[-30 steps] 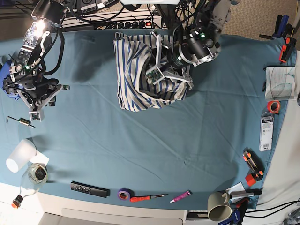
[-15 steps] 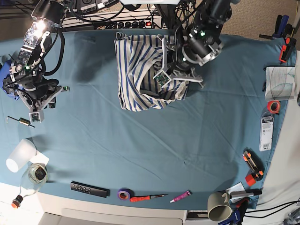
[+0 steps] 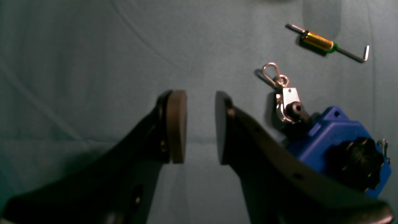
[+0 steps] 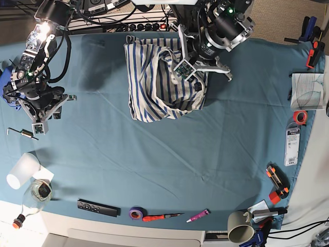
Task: Fold the T-shirt properly
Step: 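Grasp the shirt edge with the left gripper and tuck it under the bundle, then adjust the shirt fold with the left gripper, pressing it flat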
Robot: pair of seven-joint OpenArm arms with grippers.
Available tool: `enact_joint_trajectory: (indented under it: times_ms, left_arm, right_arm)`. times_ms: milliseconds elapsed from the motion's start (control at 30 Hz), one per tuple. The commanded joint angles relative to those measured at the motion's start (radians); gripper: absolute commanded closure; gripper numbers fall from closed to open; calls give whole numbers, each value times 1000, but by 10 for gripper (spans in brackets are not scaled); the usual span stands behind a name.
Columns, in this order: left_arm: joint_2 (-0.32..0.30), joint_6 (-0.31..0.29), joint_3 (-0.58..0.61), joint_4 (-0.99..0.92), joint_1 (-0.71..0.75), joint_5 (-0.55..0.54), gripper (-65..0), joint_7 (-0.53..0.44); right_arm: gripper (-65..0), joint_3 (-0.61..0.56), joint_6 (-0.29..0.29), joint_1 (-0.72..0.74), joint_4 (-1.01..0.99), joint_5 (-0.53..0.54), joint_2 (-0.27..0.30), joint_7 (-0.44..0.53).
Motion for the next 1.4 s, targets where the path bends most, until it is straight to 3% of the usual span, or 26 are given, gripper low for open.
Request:
enact_joint_trajectory:
  times_ms: [0, 167, 400, 533, 733, 967, 1000, 1100, 1167, 1367]
  left_arm:
    - [3, 0, 0, 20, 5, 14, 0, -15]
    - [3, 1, 0, 21, 29, 77, 0, 8]
    - [3, 2, 0, 39, 108, 80, 0, 52]
    - [3, 59, 0, 39, 154, 81, 0, 58]
    - [3, 63, 0, 39, 191, 81, 0, 88]
    - [3, 63, 0, 39, 191, 81, 0, 14]
    - [3, 63, 0, 39, 191, 81, -24, 1]
    - [3, 64, 0, 39, 188, 82, -210, -2]
    - [3, 74, 0, 39, 188, 98, -288, 14]
    - [3, 230, 0, 39, 189, 270, -300, 104]
  right_arm:
    - [-165, 5, 0, 14, 16, -2, 17, 30]
    - [-165, 5, 0, 14, 16, -2, 17, 38]
    - [-165, 5, 0, 14, 16, -2, 17, 50]
    - [-165, 5, 0, 14, 16, -1, 17, 58]
    - [-165, 5, 0, 14, 16, -1, 17, 65]
    - [-165, 5, 0, 14, 16, 11, 17, 68]
    - [-165, 5, 0, 14, 16, 11, 17, 68]
    - [-165, 5, 0, 14, 16, 11, 17, 69]
    - [-165, 5, 0, 14, 16, 10, 17, 70]
    - [-165, 5, 0, 14, 16, 10, 17, 75]
